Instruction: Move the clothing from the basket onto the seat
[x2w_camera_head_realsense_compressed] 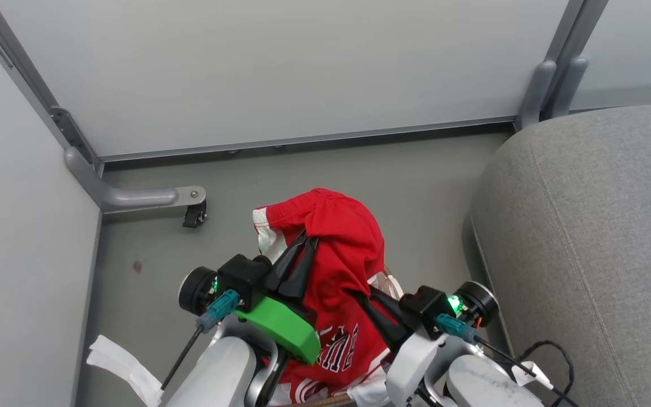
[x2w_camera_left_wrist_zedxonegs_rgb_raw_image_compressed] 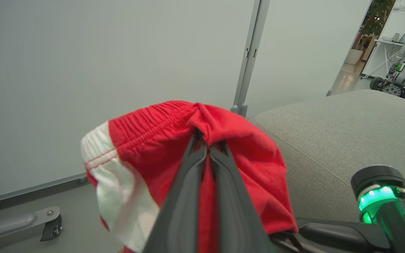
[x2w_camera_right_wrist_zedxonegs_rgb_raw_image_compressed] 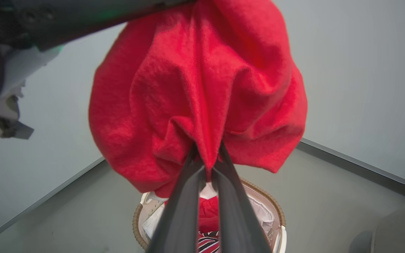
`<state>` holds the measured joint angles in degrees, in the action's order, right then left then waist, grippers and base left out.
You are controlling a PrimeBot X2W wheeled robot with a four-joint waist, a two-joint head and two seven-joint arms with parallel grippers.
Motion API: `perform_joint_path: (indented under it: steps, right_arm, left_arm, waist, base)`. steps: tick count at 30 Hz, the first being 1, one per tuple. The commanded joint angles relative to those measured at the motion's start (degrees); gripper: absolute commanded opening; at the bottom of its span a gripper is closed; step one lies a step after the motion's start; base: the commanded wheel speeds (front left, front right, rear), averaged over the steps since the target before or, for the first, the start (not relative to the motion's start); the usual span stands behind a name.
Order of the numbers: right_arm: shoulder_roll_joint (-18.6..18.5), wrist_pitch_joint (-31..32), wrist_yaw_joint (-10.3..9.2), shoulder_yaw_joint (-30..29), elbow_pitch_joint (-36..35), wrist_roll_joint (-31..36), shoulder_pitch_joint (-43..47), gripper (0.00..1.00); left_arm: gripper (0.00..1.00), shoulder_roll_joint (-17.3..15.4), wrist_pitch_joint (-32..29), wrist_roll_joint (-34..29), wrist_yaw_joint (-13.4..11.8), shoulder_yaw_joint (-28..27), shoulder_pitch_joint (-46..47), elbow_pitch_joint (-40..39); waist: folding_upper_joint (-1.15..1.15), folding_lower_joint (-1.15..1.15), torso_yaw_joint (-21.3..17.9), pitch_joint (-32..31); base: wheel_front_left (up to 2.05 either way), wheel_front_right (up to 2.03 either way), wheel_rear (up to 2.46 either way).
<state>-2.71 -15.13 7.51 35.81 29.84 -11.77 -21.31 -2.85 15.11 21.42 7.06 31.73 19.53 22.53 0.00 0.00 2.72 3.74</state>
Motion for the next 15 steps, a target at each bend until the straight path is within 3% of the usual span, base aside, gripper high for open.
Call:
perform_joint_path:
  steps: [1,15]
  right_arm:
    - [-0.4,0.0,-0.04,0.0,1.2,-0.3,1.6,0.00]
    - [-0.7,0.2,-0.06,-3.2,1.6,1.2,5.2,0.00]
  left_arm:
    - [0.00,-0.1,0.1,0.4,-0.4,-0.7,0.3,-0.2]
    - [0.00,-0.3,0.4,-1.3,-1.0,-3.5,-0.6,-0.4]
  waist:
    - [0.00,0.00,-0.2,-0.2]
    - [0.00,0.00,-2.5,-0.4]
  base:
    - [0.00,0.00,0.00]
    - [0.00,0.00,0.00]
